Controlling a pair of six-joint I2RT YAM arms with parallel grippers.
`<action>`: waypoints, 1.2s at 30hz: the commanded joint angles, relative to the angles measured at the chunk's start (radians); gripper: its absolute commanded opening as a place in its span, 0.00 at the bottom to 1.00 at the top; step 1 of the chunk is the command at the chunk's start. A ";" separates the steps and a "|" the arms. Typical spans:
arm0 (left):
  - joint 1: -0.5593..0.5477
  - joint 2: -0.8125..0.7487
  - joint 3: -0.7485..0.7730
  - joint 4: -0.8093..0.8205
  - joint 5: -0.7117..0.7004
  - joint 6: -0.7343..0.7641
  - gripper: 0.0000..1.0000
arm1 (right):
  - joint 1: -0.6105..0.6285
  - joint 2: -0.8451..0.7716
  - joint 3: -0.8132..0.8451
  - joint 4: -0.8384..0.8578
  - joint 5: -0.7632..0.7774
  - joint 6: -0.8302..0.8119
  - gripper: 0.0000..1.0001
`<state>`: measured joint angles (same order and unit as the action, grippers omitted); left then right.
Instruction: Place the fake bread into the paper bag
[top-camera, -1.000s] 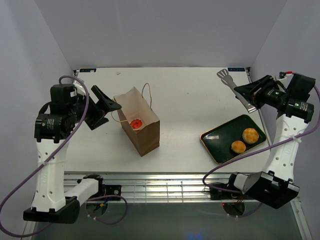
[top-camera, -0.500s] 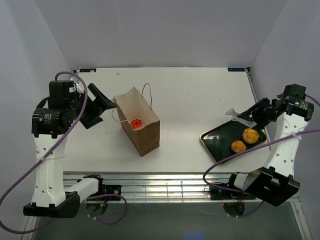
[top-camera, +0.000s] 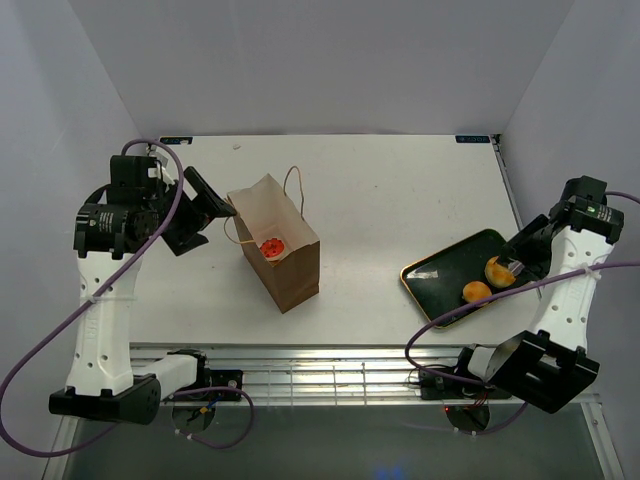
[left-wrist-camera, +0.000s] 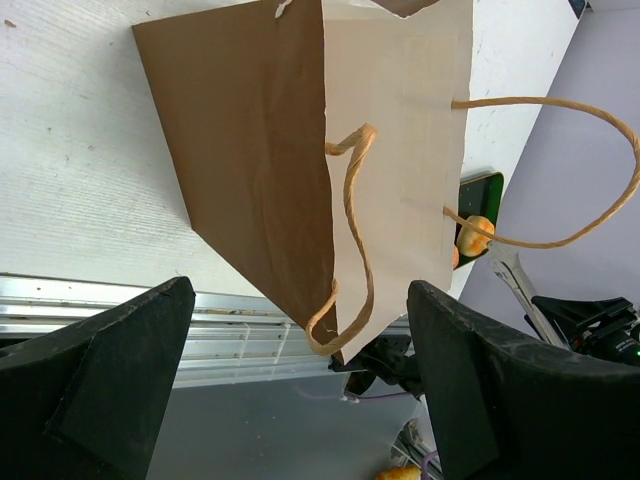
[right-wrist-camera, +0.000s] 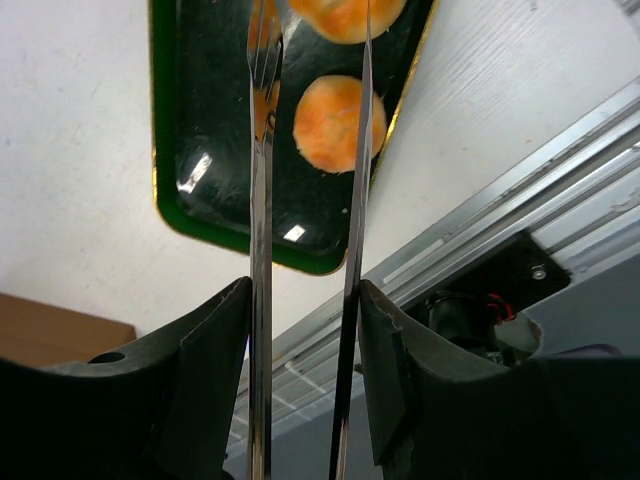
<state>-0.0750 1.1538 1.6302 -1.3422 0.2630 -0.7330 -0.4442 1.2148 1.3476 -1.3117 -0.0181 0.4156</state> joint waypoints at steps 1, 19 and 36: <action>0.000 -0.013 -0.003 -0.054 0.013 0.009 0.98 | -0.025 -0.006 0.030 0.009 0.125 -0.056 0.52; -0.002 -0.032 -0.047 -0.026 0.053 0.011 0.98 | -0.053 -0.008 -0.030 0.121 -0.020 -0.106 0.56; 0.000 -0.037 -0.075 -0.025 0.038 0.032 0.98 | -0.053 0.011 -0.059 0.131 0.006 -0.110 0.57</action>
<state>-0.0750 1.1347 1.5635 -1.3537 0.3031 -0.7197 -0.4953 1.2263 1.2938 -1.1995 -0.0303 0.3168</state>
